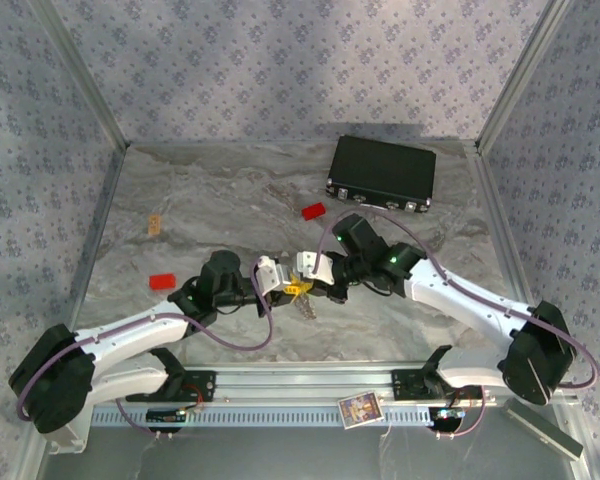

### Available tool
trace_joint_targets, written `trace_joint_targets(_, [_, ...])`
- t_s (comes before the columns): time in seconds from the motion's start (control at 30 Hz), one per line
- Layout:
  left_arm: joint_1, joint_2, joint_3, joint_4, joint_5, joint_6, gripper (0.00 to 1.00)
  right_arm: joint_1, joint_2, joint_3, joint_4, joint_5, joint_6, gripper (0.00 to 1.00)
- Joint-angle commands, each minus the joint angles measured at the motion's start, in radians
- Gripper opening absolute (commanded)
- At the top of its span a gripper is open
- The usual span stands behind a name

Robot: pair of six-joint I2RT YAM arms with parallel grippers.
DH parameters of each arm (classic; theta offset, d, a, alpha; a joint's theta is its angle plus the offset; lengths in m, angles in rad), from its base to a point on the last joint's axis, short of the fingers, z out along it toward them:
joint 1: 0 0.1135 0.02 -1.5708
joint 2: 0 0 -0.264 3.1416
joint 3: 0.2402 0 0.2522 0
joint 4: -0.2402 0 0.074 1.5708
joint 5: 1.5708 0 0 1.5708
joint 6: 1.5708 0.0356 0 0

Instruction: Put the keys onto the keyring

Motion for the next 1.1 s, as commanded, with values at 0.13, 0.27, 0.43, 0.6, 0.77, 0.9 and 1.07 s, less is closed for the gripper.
trace_joint_targets(0.13, [-0.005,-0.024,0.011,0.051,0.022,0.011,0.00,-0.012,-0.022,-0.007,0.032,-0.067,0.037,0.16])
trace_joint_targets(0.27, [-0.005,-0.023,-0.048,0.170,0.024,-0.034,0.00,-0.088,-0.073,-0.108,0.170,-0.178,0.111,0.27])
trace_joint_targets(0.43, [-0.004,-0.011,-0.092,0.293,0.030,-0.081,0.00,-0.109,-0.088,-0.179,0.266,-0.226,0.157,0.26])
trace_joint_targets(0.6, [-0.004,-0.001,-0.098,0.327,0.046,-0.089,0.00,-0.110,-0.087,-0.203,0.289,-0.231,0.167,0.23])
trace_joint_targets(0.77, [-0.004,0.003,-0.099,0.334,0.063,-0.090,0.00,-0.113,-0.079,-0.202,0.304,-0.233,0.172,0.18])
trace_joint_targets(0.9, [-0.005,0.003,-0.098,0.328,0.074,-0.089,0.00,-0.116,-0.077,-0.202,0.312,-0.241,0.174,0.15])
trace_joint_targets(1.07, [-0.004,0.003,-0.097,0.326,0.088,-0.085,0.00,-0.118,-0.077,-0.202,0.320,-0.255,0.182,0.15])
